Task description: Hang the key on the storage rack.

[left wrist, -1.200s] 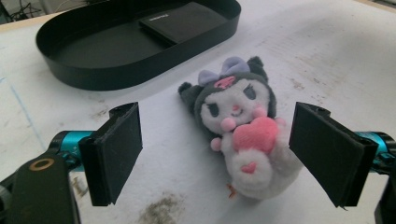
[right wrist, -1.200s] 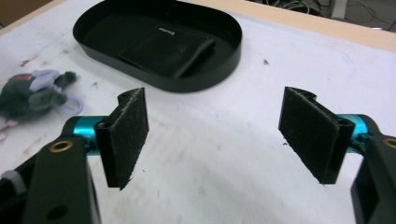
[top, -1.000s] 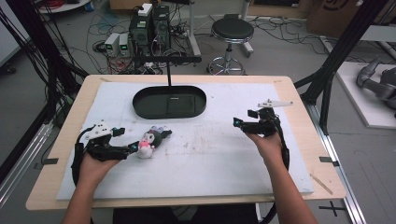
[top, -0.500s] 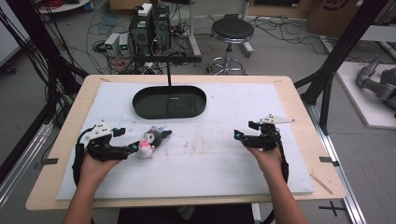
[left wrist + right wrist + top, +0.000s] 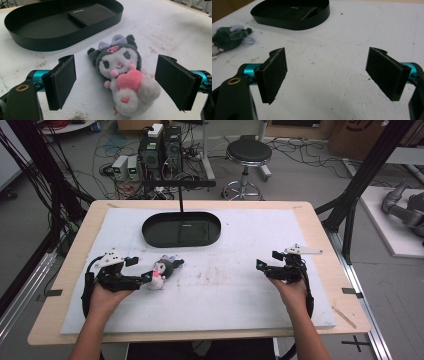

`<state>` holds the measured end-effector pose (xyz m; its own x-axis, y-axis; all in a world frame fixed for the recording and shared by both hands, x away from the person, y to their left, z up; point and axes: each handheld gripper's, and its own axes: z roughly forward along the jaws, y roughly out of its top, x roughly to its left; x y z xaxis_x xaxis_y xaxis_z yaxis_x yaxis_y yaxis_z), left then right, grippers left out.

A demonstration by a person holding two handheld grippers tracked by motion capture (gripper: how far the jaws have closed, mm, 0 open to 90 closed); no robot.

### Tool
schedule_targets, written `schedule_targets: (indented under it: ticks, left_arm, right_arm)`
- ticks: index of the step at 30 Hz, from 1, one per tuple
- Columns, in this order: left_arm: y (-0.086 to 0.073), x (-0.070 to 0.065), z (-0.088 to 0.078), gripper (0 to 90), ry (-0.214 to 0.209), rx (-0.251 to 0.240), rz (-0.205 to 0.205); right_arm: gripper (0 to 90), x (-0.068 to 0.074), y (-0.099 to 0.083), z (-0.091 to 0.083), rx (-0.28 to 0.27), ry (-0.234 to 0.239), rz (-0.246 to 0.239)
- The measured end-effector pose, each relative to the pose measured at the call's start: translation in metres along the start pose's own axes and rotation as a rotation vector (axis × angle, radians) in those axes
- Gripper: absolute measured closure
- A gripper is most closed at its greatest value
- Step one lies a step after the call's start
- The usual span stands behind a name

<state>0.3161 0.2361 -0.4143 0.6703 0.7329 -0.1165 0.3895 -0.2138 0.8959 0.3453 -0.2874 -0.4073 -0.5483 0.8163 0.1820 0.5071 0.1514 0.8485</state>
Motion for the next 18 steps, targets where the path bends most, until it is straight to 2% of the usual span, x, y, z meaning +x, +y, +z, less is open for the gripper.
schedule_targets:
  ticks: [3,7,11,15,18]
  left_arm:
    - [0.004,-0.003,-0.002,17.1,-0.002,-0.004,0.002]
    - [0.008,-0.004,-0.001,17.1,0.002,0.003,-0.017]
    - [0.015,-0.007,0.009,16.3,-0.003,0.048,-0.012]
    - [0.026,-0.012,0.027,16.1,0.029,0.099,0.016]
    - [0.030,-0.013,0.037,16.1,0.023,0.134,0.017]
  right_arm:
    - [17.9,-0.002,0.000,0.000,0.003,-0.001,0.003]
    - [17.9,-0.002,0.000,-0.004,-0.006,-0.006,-0.004]
    - [17.9,-0.003,0.000,-0.007,-0.013,-0.007,0.003]
    - [17.9,-0.004,0.000,-0.006,-0.016,-0.009,0.001]
    - [17.9,-0.005,0.000,-0.005,-0.004,-0.013,-0.001]
